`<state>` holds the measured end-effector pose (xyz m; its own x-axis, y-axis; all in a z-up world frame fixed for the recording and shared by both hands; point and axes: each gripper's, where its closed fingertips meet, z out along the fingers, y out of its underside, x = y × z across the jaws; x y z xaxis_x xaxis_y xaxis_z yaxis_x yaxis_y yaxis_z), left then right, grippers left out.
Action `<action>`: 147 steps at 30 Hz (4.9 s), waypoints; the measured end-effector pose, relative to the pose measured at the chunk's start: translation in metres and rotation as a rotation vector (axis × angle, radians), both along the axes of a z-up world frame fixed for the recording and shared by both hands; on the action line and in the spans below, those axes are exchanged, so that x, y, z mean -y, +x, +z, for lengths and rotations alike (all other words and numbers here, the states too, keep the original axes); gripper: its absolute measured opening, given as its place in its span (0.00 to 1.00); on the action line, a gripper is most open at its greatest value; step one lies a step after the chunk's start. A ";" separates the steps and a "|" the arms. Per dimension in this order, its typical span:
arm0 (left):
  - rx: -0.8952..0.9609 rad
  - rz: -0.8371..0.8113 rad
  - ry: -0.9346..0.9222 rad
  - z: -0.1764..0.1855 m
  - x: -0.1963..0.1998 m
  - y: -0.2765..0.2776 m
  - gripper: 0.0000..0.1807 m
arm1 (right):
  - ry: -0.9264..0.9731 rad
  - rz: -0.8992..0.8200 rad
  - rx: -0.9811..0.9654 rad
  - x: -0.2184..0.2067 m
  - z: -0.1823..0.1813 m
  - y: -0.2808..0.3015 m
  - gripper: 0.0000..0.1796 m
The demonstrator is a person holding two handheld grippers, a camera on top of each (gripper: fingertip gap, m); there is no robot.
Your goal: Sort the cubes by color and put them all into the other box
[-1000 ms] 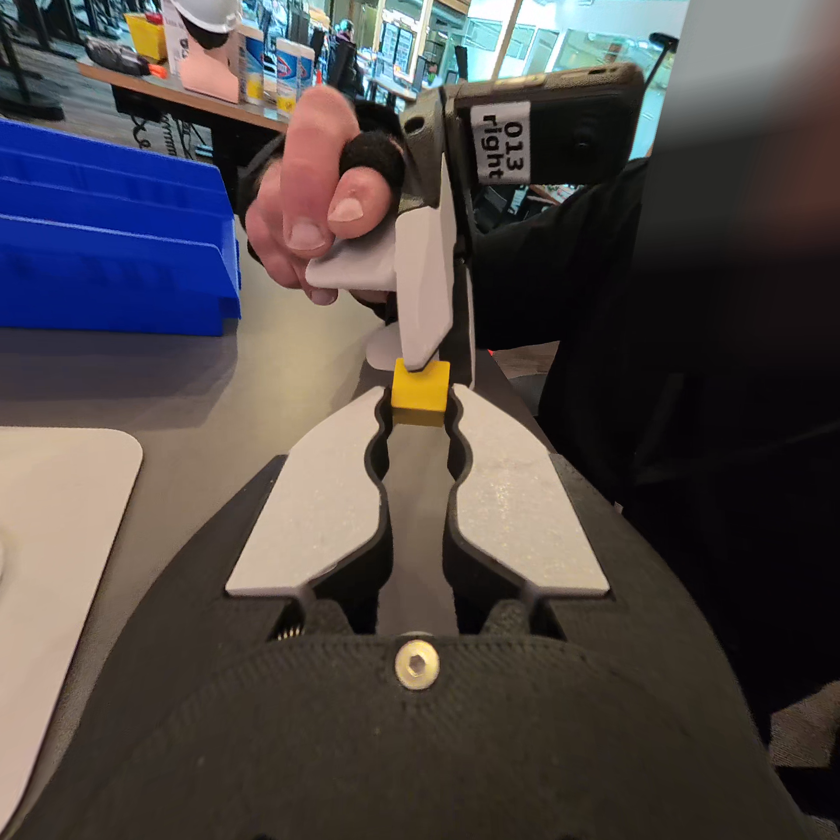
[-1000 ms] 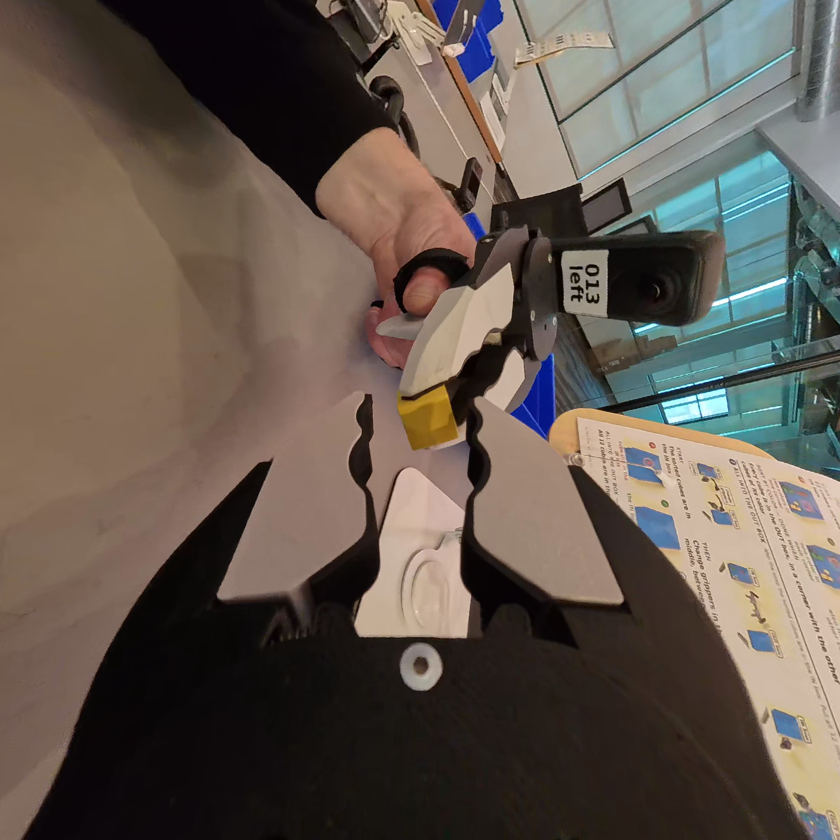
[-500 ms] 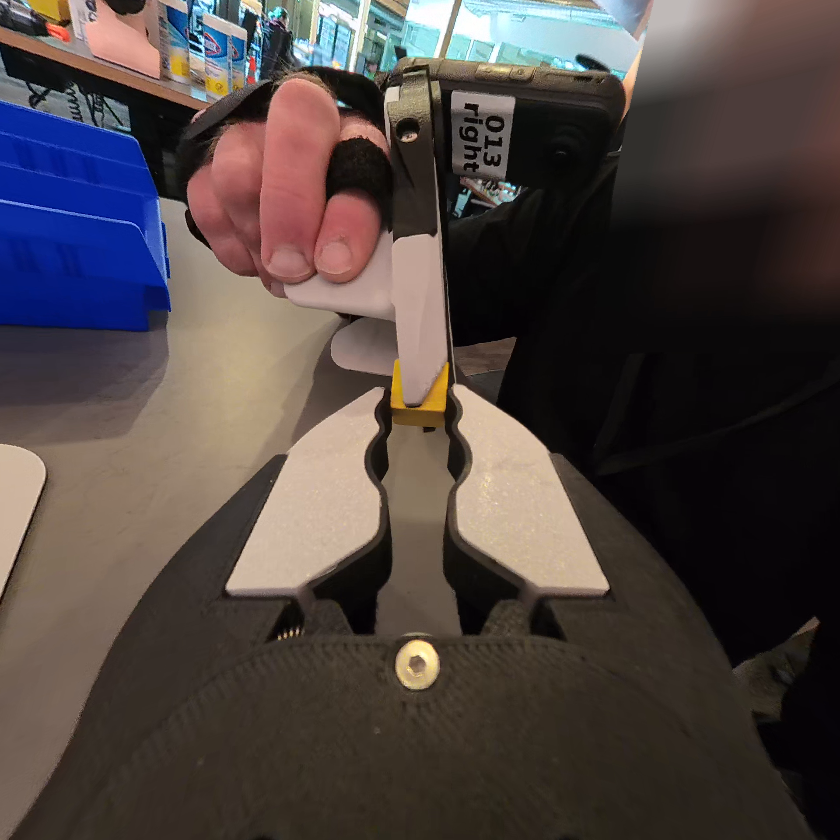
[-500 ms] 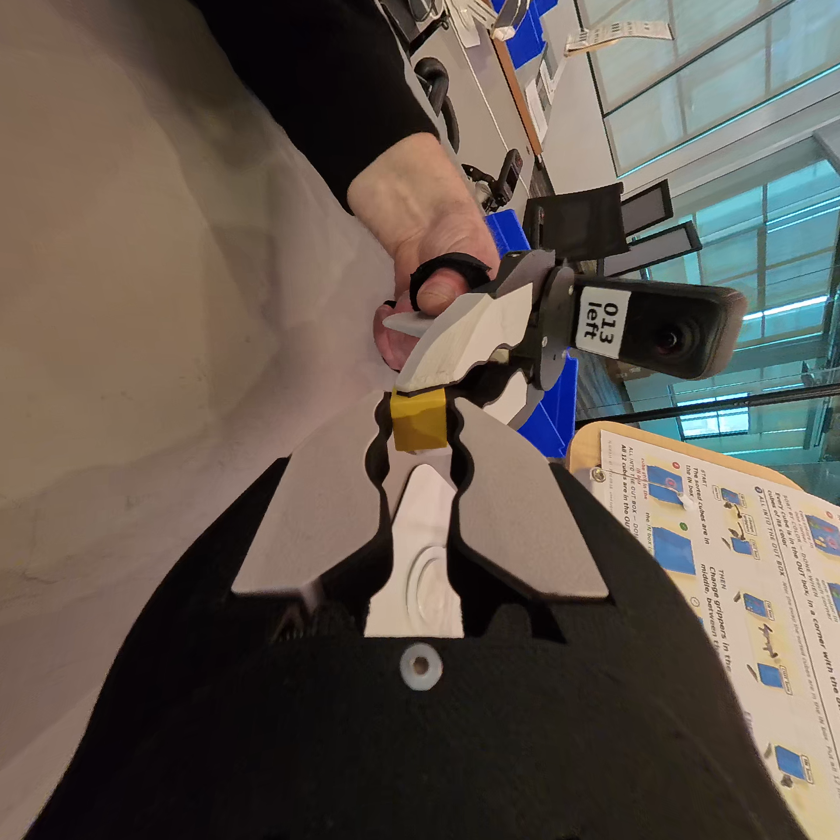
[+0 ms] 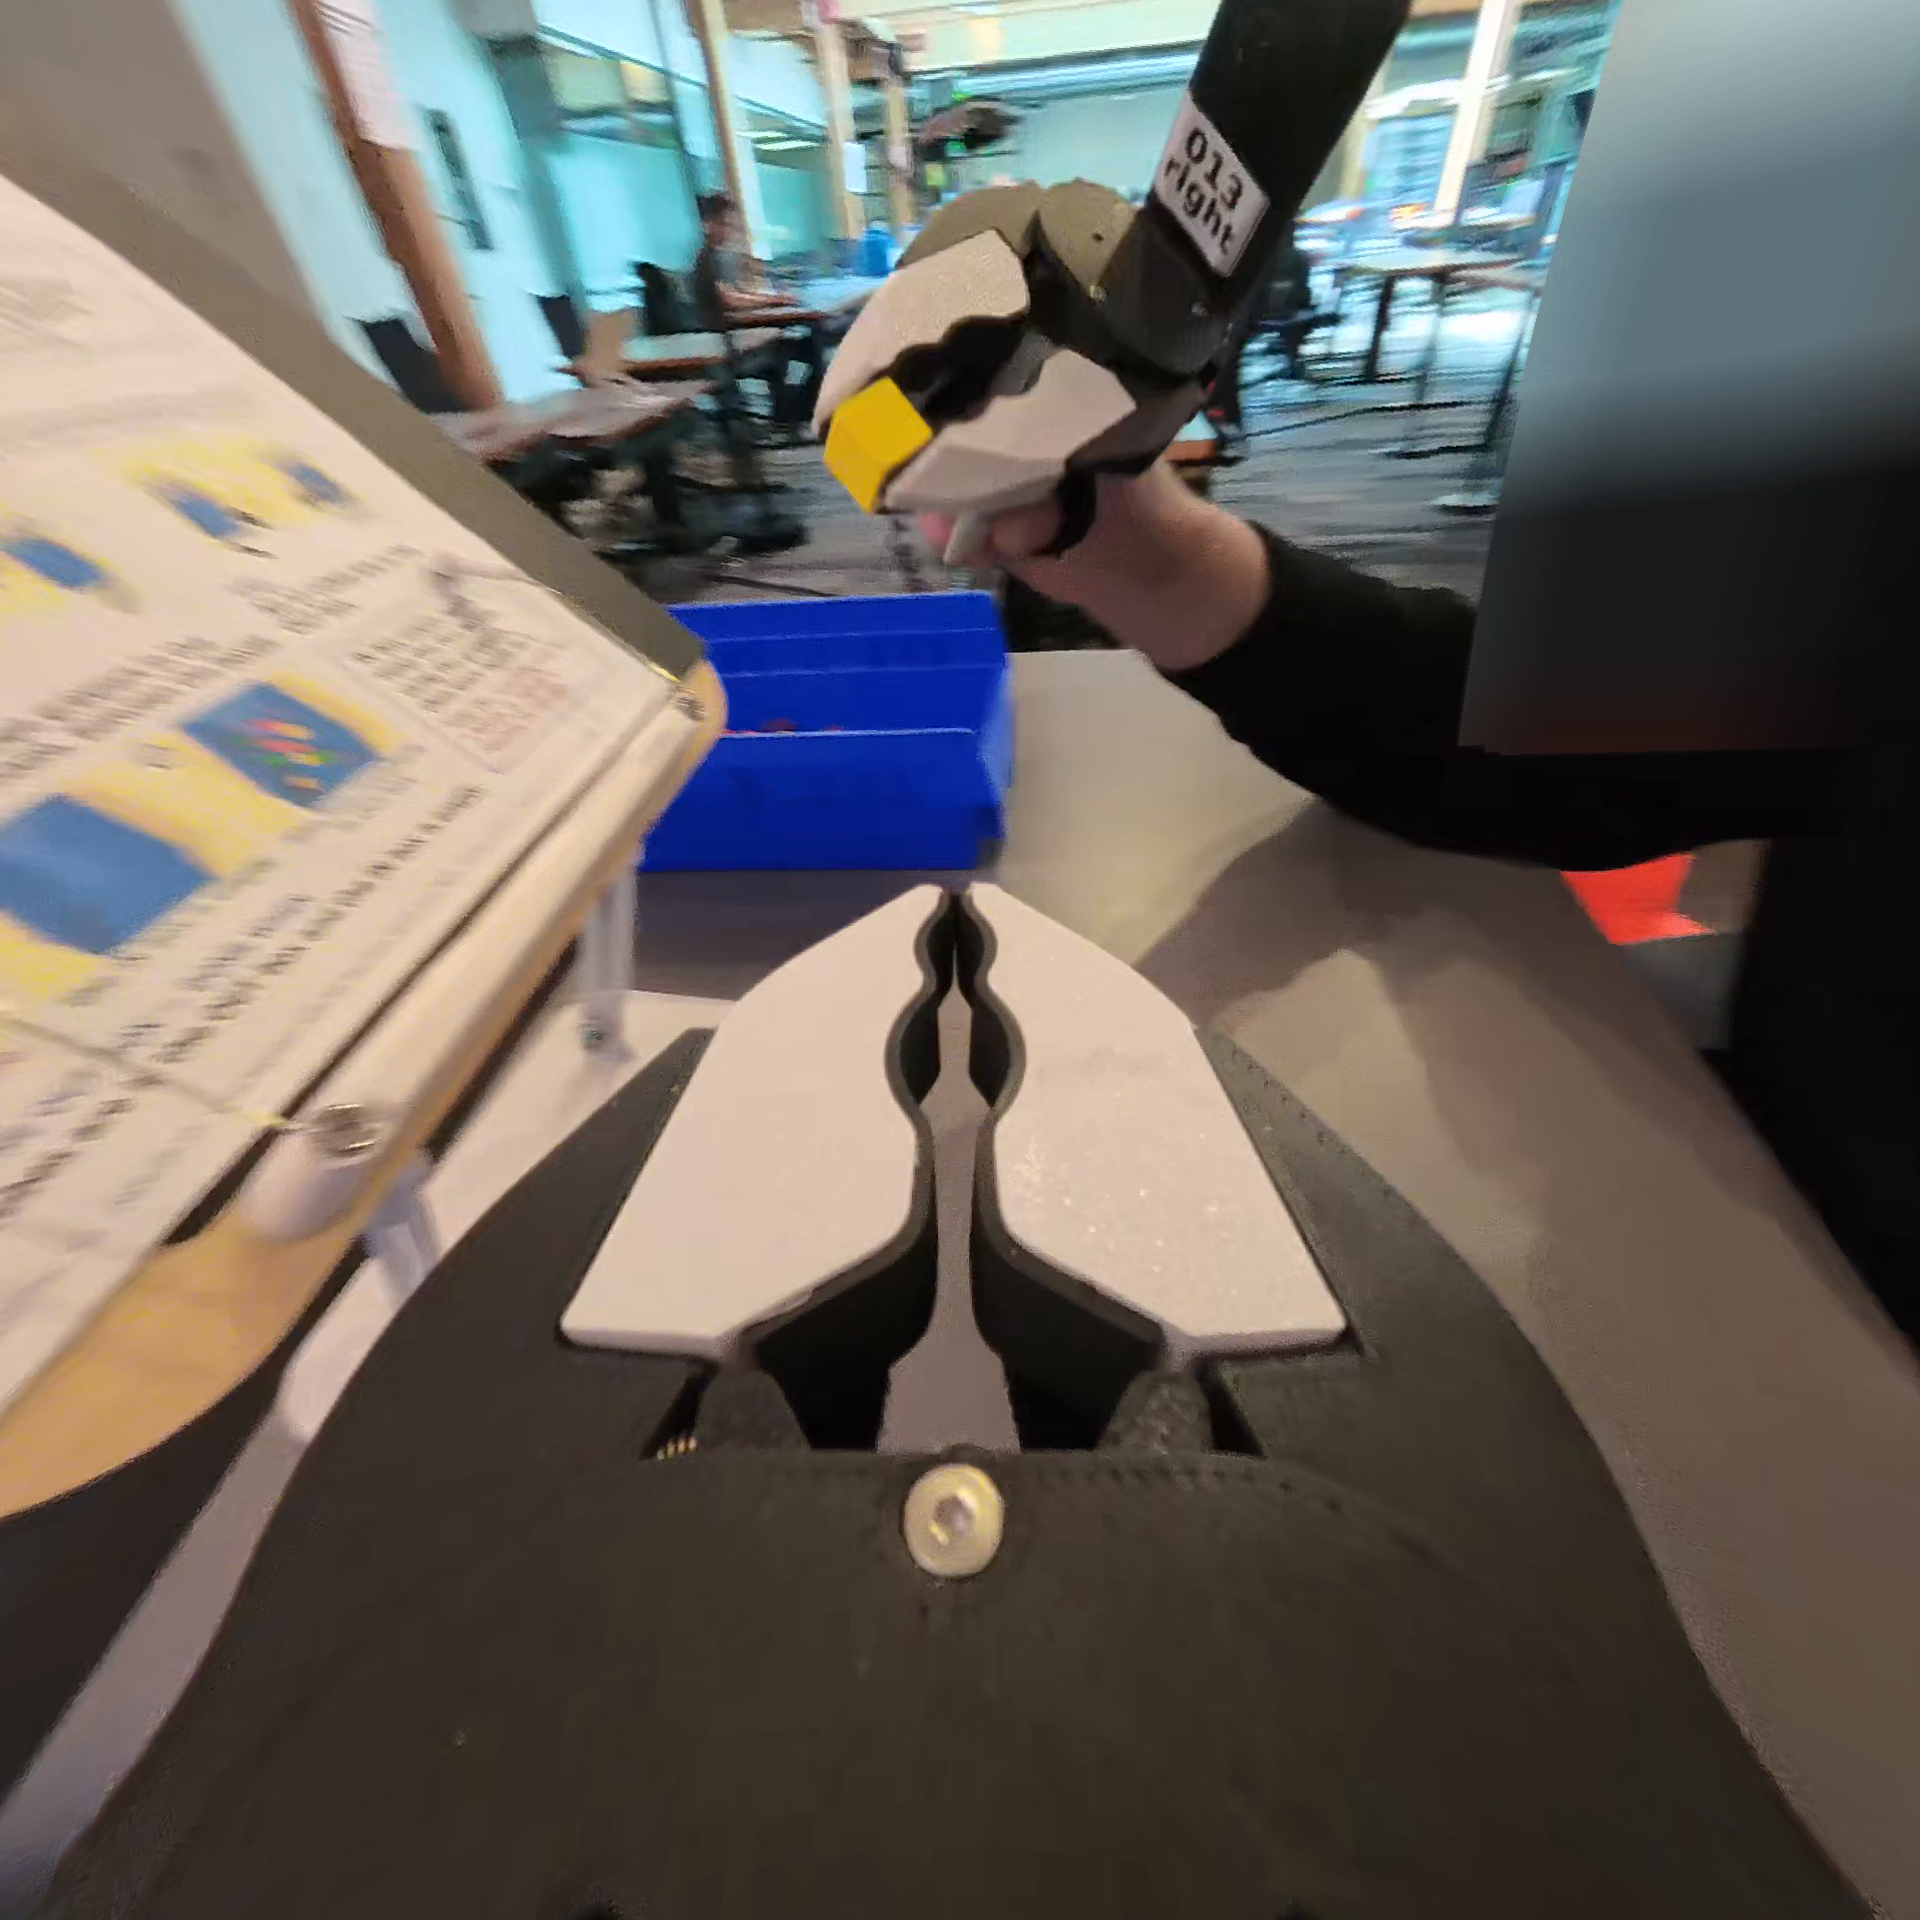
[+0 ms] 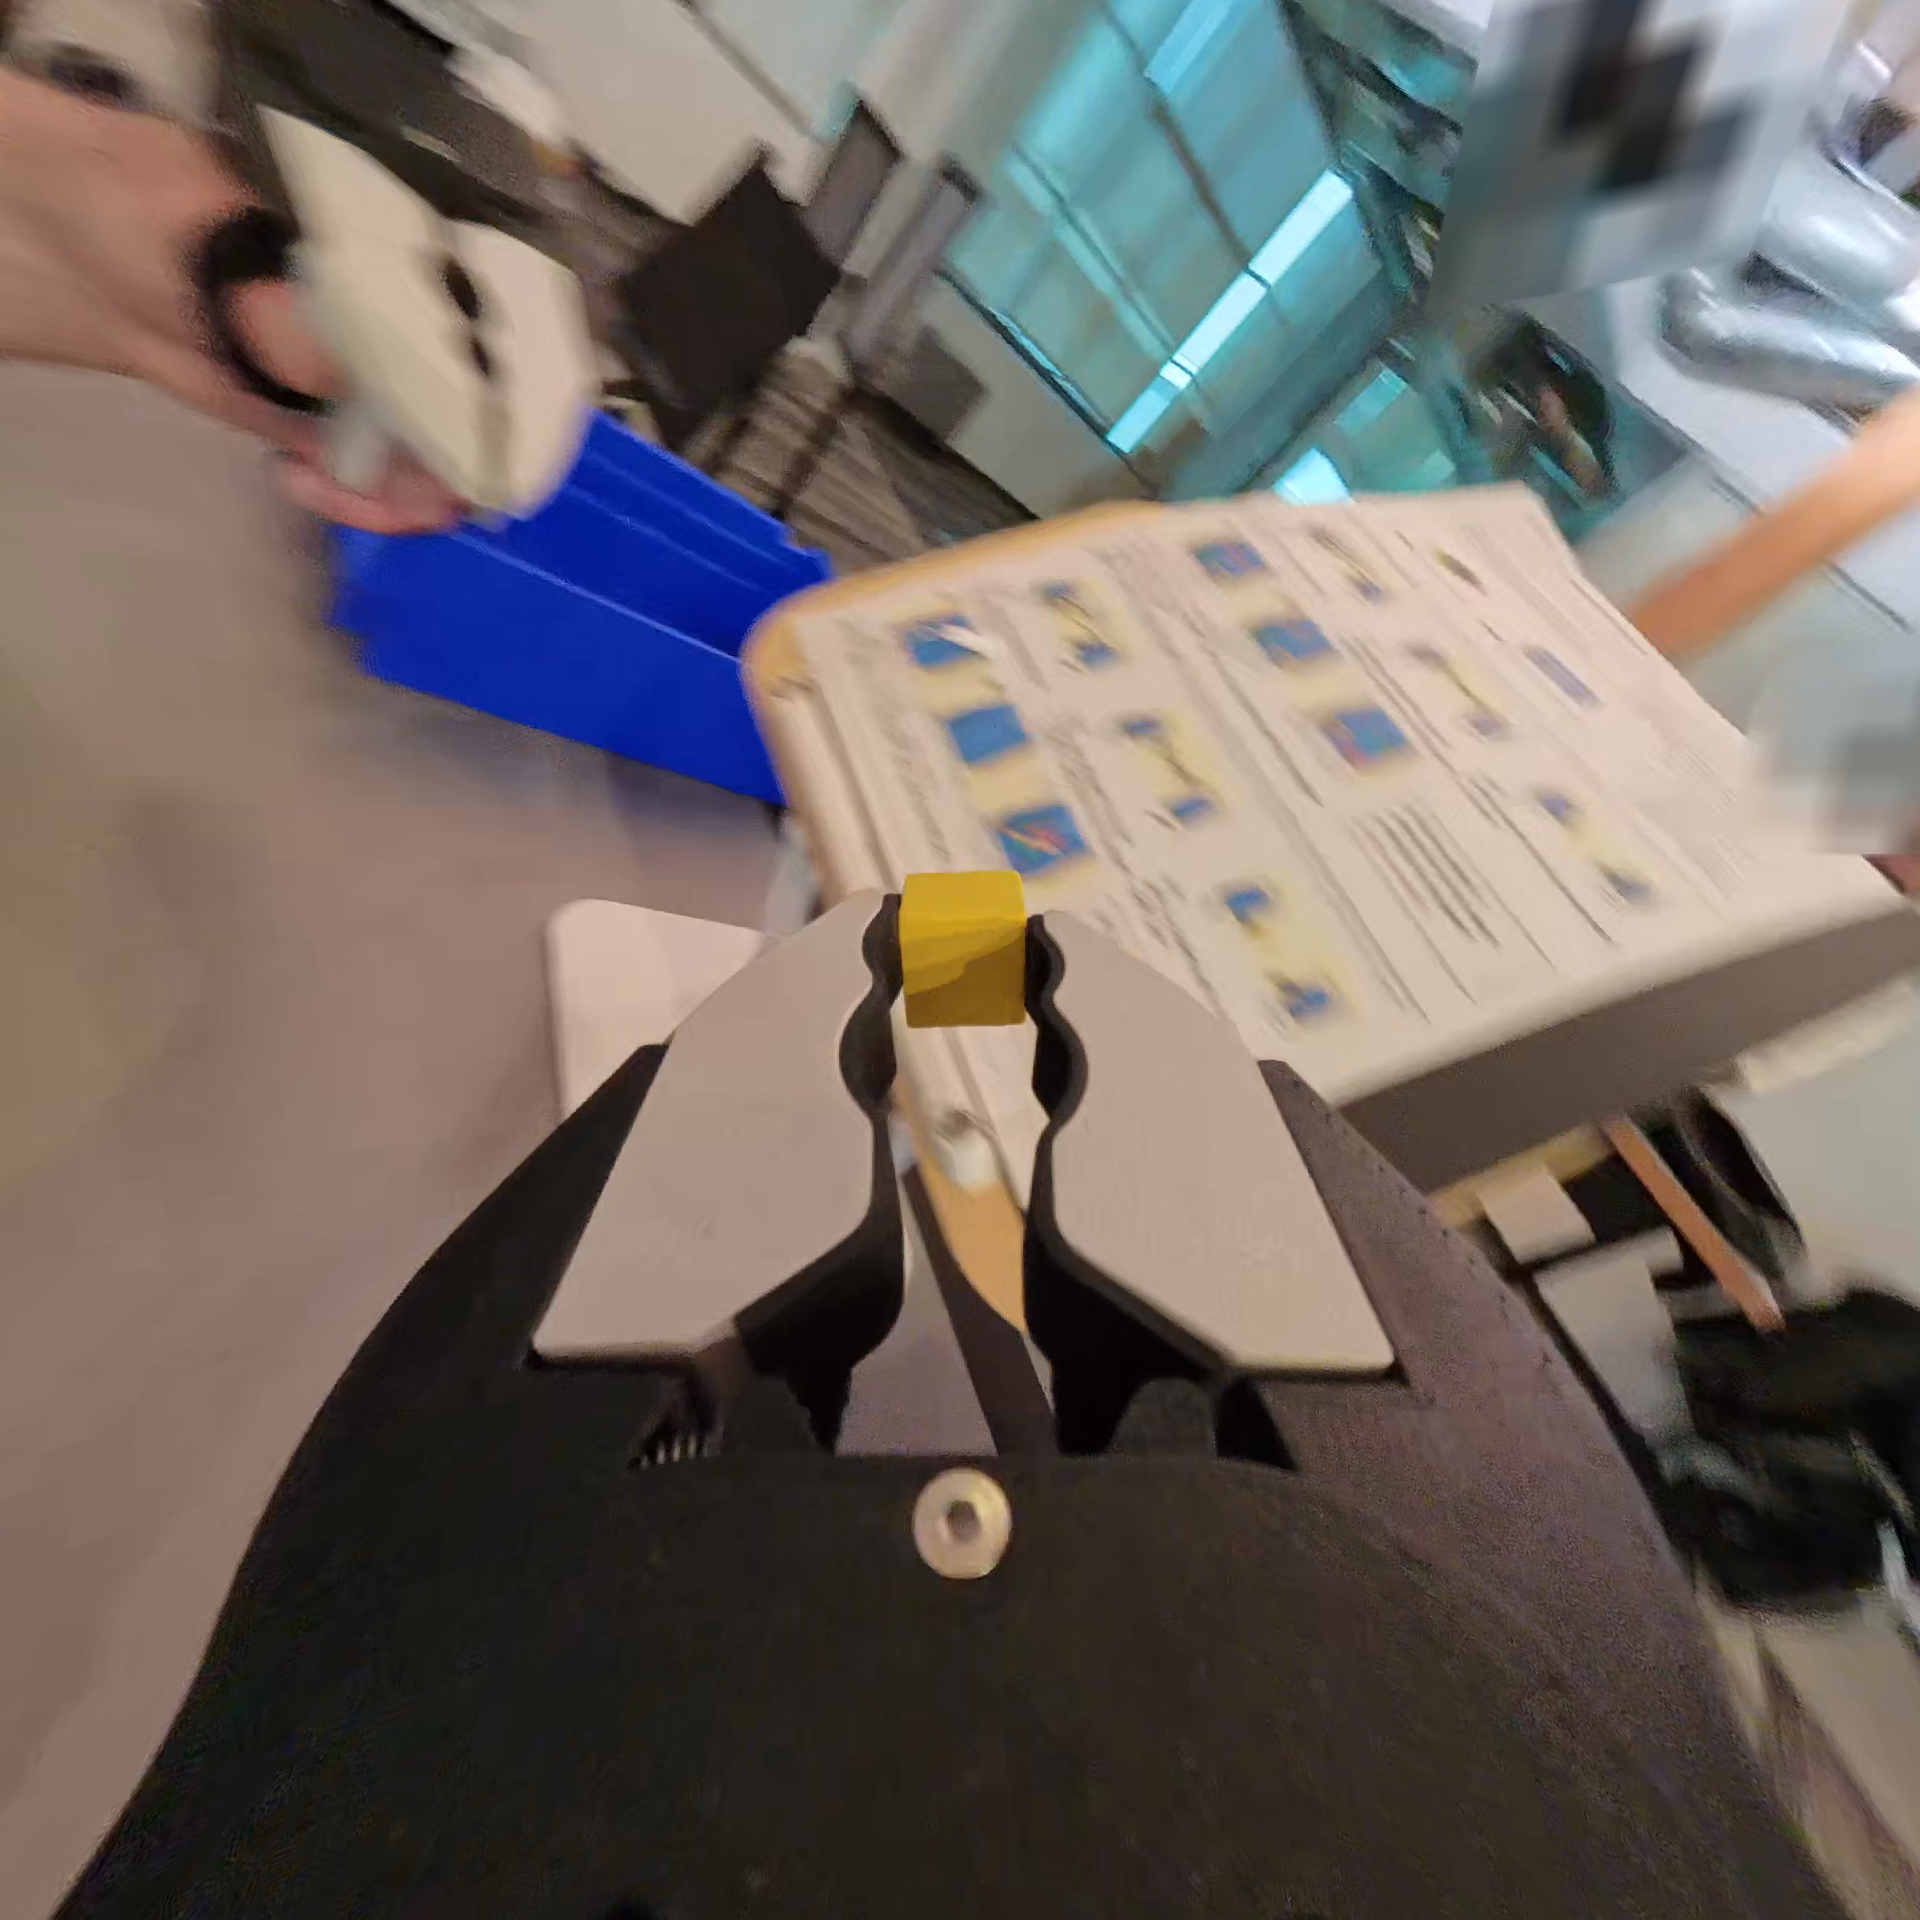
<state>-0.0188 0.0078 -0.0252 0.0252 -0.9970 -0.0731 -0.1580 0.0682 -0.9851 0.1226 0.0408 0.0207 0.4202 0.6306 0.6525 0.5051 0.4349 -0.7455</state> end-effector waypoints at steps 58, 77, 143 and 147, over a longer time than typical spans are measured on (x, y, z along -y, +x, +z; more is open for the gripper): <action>-0.087 1.063 0.296 0.019 -0.124 -0.181 0.00 | -0.353 -0.728 -0.253 -0.097 -0.036 0.207 0.28; -0.048 1.419 0.039 -0.070 -0.106 -0.351 0.31 | -0.449 -0.940 -0.392 -0.024 -0.111 0.318 0.40; 0.201 1.274 -0.377 -0.125 -0.109 -0.367 0.02 | -0.721 -0.934 -0.455 -0.011 -0.179 0.342 0.01; 0.189 1.285 -0.347 -0.119 -0.107 -0.367 0.02 | -0.719 -0.937 -0.448 -0.006 -0.179 0.342 0.02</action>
<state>-0.3857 0.1145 -0.1444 0.9314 -0.2262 0.2851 0.2180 -0.2804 -0.9348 0.4646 0.0465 -0.1579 0.9919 0.1238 -0.0286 0.0412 -0.5262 -0.8493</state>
